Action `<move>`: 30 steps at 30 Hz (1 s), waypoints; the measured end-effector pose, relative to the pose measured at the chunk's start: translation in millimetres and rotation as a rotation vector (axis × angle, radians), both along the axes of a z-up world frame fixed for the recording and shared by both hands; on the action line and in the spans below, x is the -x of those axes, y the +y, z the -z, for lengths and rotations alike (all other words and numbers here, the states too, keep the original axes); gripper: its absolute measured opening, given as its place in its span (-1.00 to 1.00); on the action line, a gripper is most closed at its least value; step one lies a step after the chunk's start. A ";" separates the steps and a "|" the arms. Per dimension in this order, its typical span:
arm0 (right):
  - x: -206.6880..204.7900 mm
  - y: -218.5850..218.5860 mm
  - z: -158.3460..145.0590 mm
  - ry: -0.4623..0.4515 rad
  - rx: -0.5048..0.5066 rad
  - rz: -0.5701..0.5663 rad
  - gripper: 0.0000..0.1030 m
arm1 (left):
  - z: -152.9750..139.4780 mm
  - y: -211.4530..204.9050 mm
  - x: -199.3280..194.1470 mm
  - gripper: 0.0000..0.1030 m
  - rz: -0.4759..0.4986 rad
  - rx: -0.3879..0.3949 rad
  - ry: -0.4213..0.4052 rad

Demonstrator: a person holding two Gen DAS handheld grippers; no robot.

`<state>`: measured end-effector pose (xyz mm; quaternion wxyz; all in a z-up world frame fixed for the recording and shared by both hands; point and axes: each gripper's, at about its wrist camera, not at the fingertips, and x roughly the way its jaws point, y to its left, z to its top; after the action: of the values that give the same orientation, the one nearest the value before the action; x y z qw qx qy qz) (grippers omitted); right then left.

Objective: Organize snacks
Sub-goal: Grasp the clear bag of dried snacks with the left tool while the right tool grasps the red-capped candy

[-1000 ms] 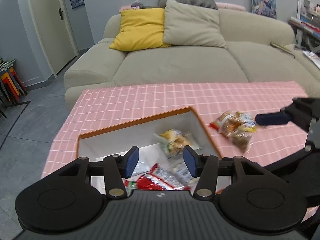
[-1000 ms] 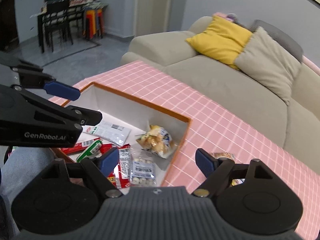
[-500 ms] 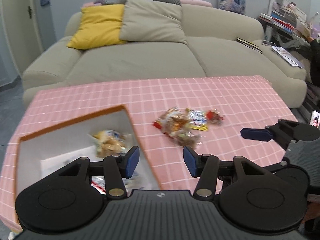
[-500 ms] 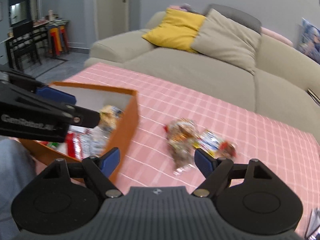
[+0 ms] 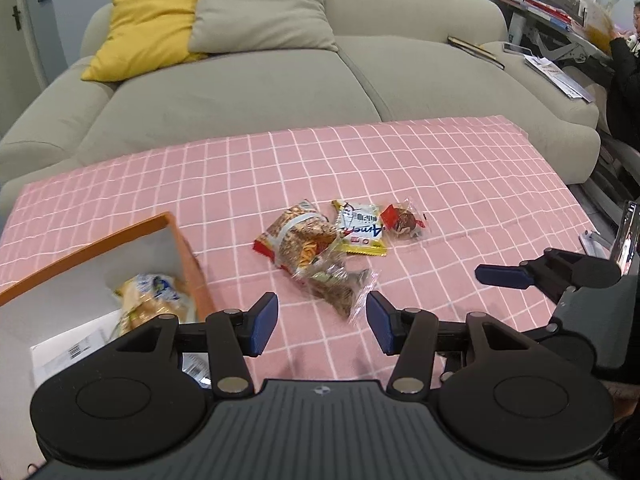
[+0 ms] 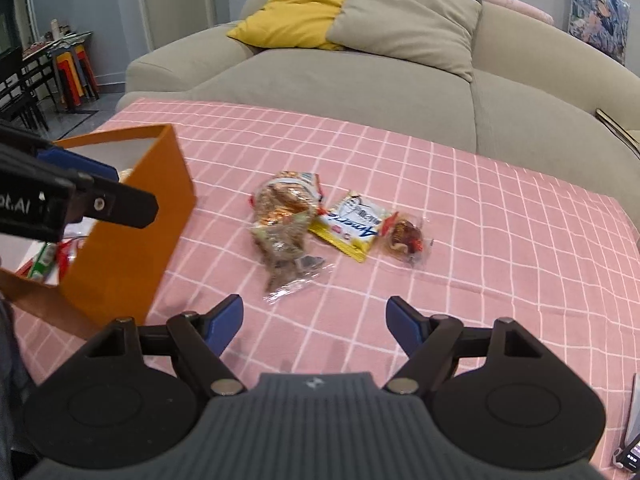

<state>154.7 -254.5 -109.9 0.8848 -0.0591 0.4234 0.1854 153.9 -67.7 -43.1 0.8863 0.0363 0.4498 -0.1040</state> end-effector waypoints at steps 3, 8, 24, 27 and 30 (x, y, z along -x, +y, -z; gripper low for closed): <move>-11.1 -1.0 7.9 -0.002 0.026 -0.001 0.41 | 8.7 -5.3 -19.3 0.17 -0.020 0.029 0.045; -32.6 -4.9 23.6 -0.032 0.112 -0.021 0.25 | 29.7 -9.4 -49.0 0.17 -0.135 0.130 0.128; -91.7 12.9 70.6 -0.209 0.448 -0.274 0.09 | 98.2 -12.5 -97.4 0.19 -0.387 0.156 0.265; -97.4 17.8 78.4 -0.208 0.470 -0.292 0.09 | 102.4 -12.6 -101.3 0.19 -0.390 0.163 0.275; -101.2 23.3 85.3 -0.209 0.489 -0.305 0.04 | 105.9 -14.2 -105.4 0.14 -0.383 0.155 0.289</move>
<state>255.9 -231.2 -195.3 0.8450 -0.3519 0.3484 0.2017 259.3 -81.9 -149.0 0.8165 -0.1331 0.5612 0.0275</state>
